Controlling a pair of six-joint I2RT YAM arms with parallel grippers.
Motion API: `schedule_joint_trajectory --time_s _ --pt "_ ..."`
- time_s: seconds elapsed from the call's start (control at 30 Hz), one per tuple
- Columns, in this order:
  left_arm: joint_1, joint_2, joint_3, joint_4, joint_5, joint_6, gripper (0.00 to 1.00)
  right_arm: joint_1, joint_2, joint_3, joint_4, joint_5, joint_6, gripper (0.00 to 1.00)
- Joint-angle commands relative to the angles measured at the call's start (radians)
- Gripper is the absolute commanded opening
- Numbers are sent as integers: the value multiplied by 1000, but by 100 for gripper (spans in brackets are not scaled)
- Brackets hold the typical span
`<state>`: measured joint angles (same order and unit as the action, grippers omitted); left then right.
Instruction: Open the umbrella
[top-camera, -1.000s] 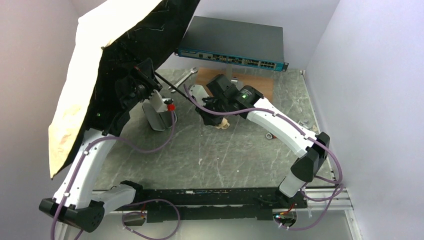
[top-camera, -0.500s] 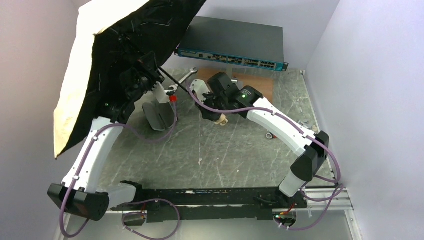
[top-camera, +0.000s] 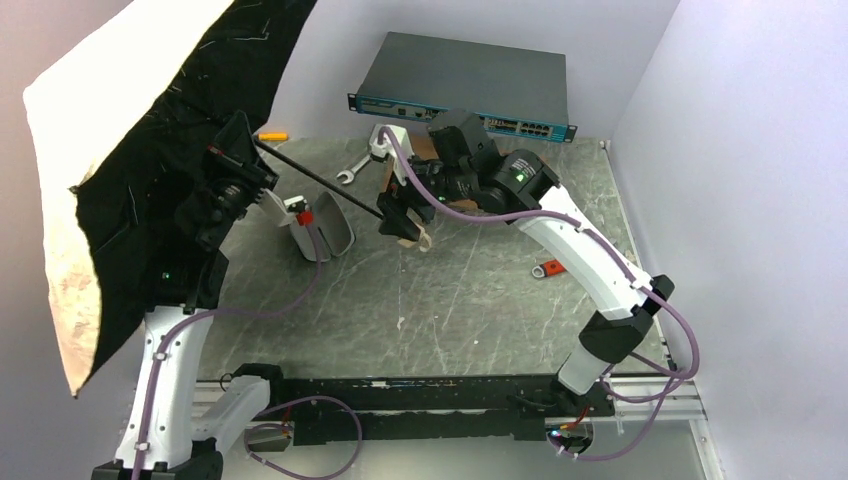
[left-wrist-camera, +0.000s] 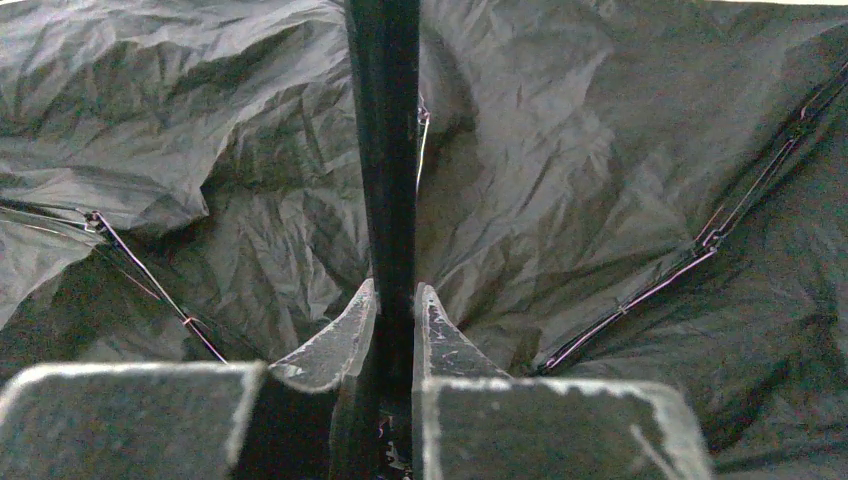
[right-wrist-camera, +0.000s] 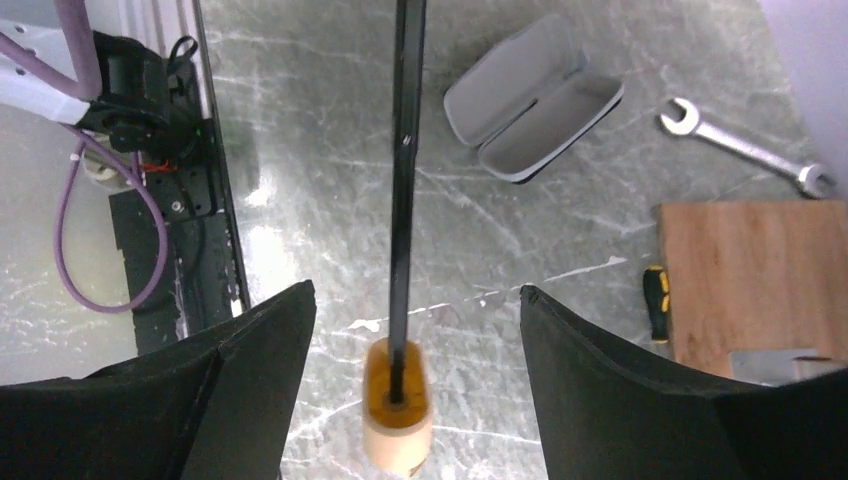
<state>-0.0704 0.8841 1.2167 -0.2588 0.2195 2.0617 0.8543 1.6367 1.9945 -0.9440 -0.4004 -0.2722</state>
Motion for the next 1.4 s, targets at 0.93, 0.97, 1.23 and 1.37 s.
schedule_joint_trajectory --time_s 0.93,0.97,1.23,1.37 --pt "80 198 33 246 -405 253 17 11 56 -228 -428 86 -199 0" --pt "107 216 37 276 -422 258 18 12 49 -242 -430 85 -204 0" --pt "274 318 121 392 -474 275 25 11 22 -333 -425 91 -214 0" --pt "325 358 201 402 -473 259 23 12 22 -364 -427 89 -225 0"
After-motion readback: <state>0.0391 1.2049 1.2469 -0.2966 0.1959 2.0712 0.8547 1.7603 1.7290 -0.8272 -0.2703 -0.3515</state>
